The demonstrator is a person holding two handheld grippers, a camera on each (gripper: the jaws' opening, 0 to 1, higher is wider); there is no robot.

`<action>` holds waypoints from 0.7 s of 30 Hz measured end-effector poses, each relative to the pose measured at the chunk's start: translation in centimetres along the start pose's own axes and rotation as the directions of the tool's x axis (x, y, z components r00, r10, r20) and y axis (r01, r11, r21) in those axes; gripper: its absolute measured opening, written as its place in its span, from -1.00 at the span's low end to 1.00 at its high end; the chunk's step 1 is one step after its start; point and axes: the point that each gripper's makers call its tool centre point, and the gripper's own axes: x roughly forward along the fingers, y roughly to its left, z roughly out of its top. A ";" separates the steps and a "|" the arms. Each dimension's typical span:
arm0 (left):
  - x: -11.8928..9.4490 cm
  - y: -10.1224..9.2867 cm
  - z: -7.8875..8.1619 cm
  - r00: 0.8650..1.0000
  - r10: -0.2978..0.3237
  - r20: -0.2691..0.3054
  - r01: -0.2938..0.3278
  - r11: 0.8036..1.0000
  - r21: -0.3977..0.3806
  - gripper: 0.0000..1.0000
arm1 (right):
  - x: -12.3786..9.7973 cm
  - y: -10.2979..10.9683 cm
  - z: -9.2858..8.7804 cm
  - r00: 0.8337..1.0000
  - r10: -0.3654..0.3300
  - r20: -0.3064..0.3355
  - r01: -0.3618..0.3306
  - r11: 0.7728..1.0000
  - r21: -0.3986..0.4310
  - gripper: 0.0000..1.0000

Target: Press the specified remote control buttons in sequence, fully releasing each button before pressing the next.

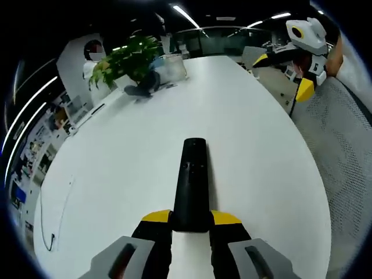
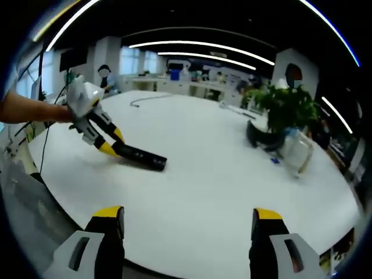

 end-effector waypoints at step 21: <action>1.0 10.0 -2.7 0.993 0.047 -0.107 -0.046 0.999 0.020 -0.54 | 0.2 0.1 -0.7 0.999 0.011 -0.040 -0.011 1.000 0.011 0.69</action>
